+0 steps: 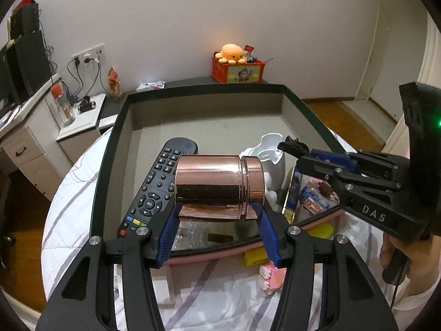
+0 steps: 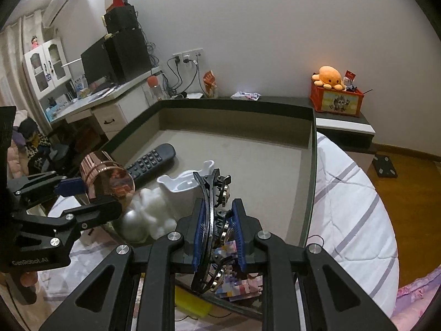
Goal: Organize rigid objects
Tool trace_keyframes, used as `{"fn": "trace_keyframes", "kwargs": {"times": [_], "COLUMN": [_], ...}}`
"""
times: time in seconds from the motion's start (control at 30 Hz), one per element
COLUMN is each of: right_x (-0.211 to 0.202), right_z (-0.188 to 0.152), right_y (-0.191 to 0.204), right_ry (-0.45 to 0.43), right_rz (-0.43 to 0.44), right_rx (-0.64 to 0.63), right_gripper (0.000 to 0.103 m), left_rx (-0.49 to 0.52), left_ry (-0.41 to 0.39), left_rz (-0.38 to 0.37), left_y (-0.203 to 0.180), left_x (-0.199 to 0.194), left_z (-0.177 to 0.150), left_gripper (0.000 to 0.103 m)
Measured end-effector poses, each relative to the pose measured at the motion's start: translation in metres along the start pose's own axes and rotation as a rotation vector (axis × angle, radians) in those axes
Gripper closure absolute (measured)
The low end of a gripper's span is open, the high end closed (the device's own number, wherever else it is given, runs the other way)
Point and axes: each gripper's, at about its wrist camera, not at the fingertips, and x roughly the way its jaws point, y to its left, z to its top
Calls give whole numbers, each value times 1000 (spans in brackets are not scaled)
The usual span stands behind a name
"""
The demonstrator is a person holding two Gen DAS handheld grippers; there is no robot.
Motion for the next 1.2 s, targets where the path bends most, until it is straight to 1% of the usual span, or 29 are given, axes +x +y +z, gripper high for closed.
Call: {"fn": "trace_keyframes", "kwargs": {"times": [0.13,0.2,0.23,0.27,0.3,0.33,0.37,0.47,0.53,0.57,0.6,0.63,0.73,0.8,0.83,0.87,0.97,1.1,1.2], "right_x": [0,-1,-3,-6,-8,-11,-15,-30,-45,-56,-65,-80,-113,-136,-148,-160,-194,-230,-253], "right_z": [-2,-2,-3,-4,-4,-5,-5,-6,-6,-7,-7,-8,-11,-13,-14,-16,-23,-33,-41], "right_y": [-2,-2,-2,-2,-1,0,1,5,12,16,21,29,47,62,69,78,97,120,138], "right_ry": [5,7,3,-3,-10,-17,-23,-41,-70,-89,-105,-135,-198,-244,-265,-288,-354,-428,-476], "right_rz": [-16,-23,-31,-35,-28,-30,-41,-48,-57,-61,-65,-68,-71,-72,-74,-78,-92,-121,-148], "right_rx": [6,10,10,16,18,21,19,22,16,12,7,-6,-34,-53,-63,-74,-94,-112,-126], "right_gripper": [82,80,76,64,57,53,50,50,48,39,24,21,21,21,21,20,20,17,14], "left_rx": [-1,0,-4,-6,-7,-10,-13,-26,-38,-49,-54,-64,-80,-90,-95,-103,-132,-145,-141], "left_ry": [4,9,6,-2,-11,-21,-34,-82,-129,-169,-190,-224,-325,-369,-407,-428,-499,-541,-564], "left_rz": [5,10,15,17,16,19,28,62,90,109,115,130,187,219,243,262,352,440,455], "left_y": [0,-1,-1,-1,-1,-1,-2,-3,-3,-3,-5,-6,-9,-9,-11,-11,-15,-17,-21], "left_x": [1,0,-2,-5,-9,-14,-20,-43,-63,-80,-90,-105,-152,-175,-193,-204,-241,-272,-292], "left_z": [-1,-2,-3,-4,-5,-6,-7,-12,-17,-21,-24,-28,-42,-48,-54,-58,-74,-88,-100], "left_gripper": [48,45,39,33,31,28,24,18,14,12,10,7,3,1,0,0,0,0,0]}}
